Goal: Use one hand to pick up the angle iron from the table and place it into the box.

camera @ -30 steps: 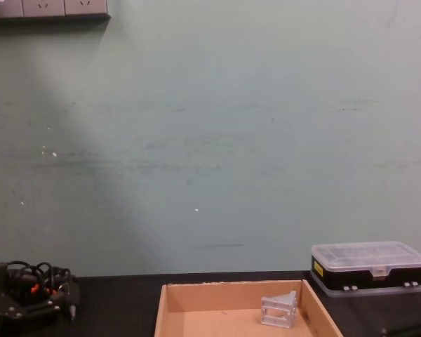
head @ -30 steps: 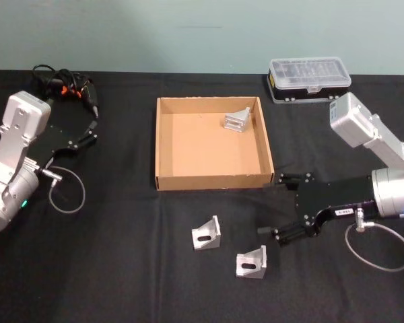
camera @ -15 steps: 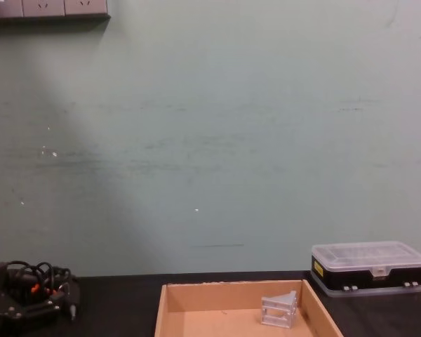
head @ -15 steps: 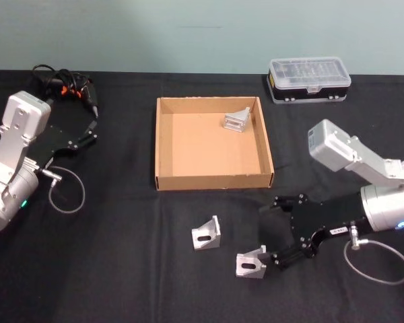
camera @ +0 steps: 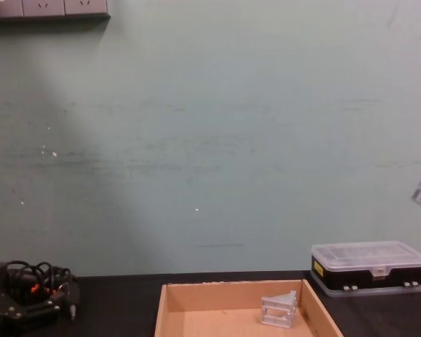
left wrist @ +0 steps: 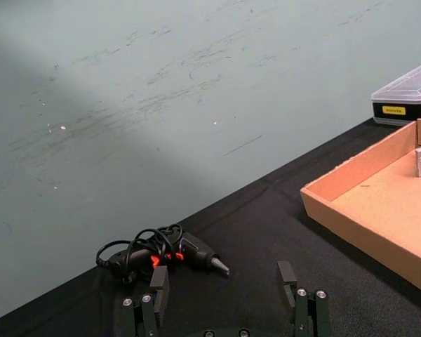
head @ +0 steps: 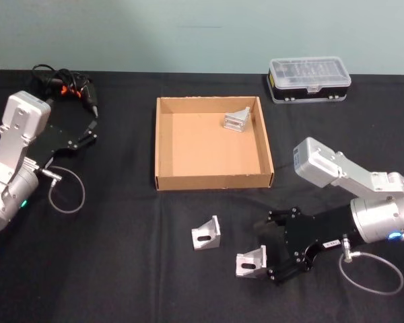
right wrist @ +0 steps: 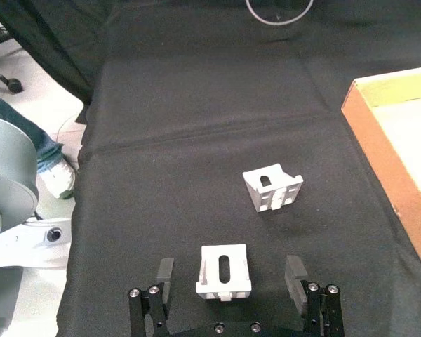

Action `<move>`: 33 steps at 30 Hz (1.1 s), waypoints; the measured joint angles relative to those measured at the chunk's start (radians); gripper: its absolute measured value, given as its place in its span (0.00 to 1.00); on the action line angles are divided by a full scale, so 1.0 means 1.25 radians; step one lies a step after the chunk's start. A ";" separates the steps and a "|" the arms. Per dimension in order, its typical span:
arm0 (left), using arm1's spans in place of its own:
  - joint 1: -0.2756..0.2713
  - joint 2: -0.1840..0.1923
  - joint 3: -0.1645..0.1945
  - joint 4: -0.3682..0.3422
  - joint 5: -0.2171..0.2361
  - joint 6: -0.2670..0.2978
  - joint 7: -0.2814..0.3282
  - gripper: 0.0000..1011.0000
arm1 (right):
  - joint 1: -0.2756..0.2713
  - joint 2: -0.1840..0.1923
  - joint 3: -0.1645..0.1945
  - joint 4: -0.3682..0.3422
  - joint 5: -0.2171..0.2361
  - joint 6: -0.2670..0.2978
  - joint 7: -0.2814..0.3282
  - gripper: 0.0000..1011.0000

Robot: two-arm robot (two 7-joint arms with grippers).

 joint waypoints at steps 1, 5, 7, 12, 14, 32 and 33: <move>0.000 0.000 0.000 0.000 0.000 0.000 0.000 0.99 | 0.000 0.000 -0.002 0.000 -0.001 0.000 -0.001 0.99; 0.000 0.000 0.000 0.000 0.000 0.000 0.000 0.99 | 0.002 -0.003 -0.012 0.002 -0.003 0.002 -0.005 0.99; 0.000 0.000 0.000 0.000 0.000 0.000 0.000 0.99 | 0.003 -0.005 -0.020 0.004 -0.008 0.002 -0.007 0.99; 0.000 0.000 0.000 0.000 0.000 0.000 0.000 0.99 | 0.005 -0.009 -0.031 0.010 -0.016 0.004 -0.009 0.99; 0.000 0.000 0.000 0.000 0.000 0.000 0.000 0.99 | 0.006 -0.010 -0.035 0.012 -0.017 0.005 -0.009 0.99; 0.000 0.000 0.000 0.000 0.000 0.000 0.000 0.99 | 0.014 -0.013 -0.043 0.024 -0.016 0.004 -0.004 0.86; 0.000 0.000 0.000 0.000 0.000 0.000 0.000 0.99 | 0.015 -0.013 -0.043 0.025 -0.015 0.002 -0.003 0.83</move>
